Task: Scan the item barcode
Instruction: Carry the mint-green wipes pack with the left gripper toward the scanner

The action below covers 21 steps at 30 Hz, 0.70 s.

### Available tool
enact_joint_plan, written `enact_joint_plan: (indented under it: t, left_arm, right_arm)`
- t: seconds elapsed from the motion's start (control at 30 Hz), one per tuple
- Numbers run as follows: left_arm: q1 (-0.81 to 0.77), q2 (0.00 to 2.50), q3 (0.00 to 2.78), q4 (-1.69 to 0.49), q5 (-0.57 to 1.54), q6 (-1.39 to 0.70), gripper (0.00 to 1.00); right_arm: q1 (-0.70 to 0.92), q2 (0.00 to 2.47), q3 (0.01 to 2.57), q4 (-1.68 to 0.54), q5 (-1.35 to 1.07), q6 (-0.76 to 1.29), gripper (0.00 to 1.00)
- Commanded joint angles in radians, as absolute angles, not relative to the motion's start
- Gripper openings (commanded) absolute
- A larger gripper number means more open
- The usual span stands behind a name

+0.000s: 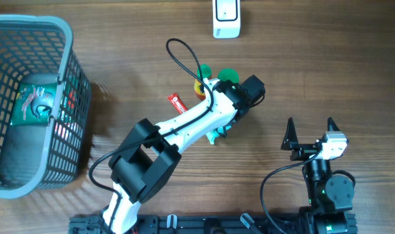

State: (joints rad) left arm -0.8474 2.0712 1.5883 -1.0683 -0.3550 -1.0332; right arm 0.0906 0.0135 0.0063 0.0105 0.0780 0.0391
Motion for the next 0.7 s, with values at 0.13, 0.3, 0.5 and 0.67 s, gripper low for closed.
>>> enact_joint_plan:
  t: [0.13, 0.3, 0.5, 0.67]
  left_arm:
    - [-0.847, 2.005, 1.585, -1.089, -0.383, -1.02, 0.04]
    - [-0.847, 1.951, 1.586, -1.085, -0.383, -1.02, 0.05]
    - [-0.844, 1.926, 1.586, -1.092, -0.387, -1.022, 0.04]
    - [-0.833, 1.927, 1.541, -1.109, -0.387, -1.235, 0.04]
  right_arm:
    - [0.094, 0.007, 0.005, 0.013, 0.065, 0.028, 1.0]
    - [0.094, 0.007, 0.005, 0.013, 0.065, 0.028, 1.0]
    - [0.094, 0.007, 0.005, 0.013, 0.065, 0.028, 1.0]
    - [0.094, 0.007, 0.005, 0.013, 0.065, 0.028, 1.0]
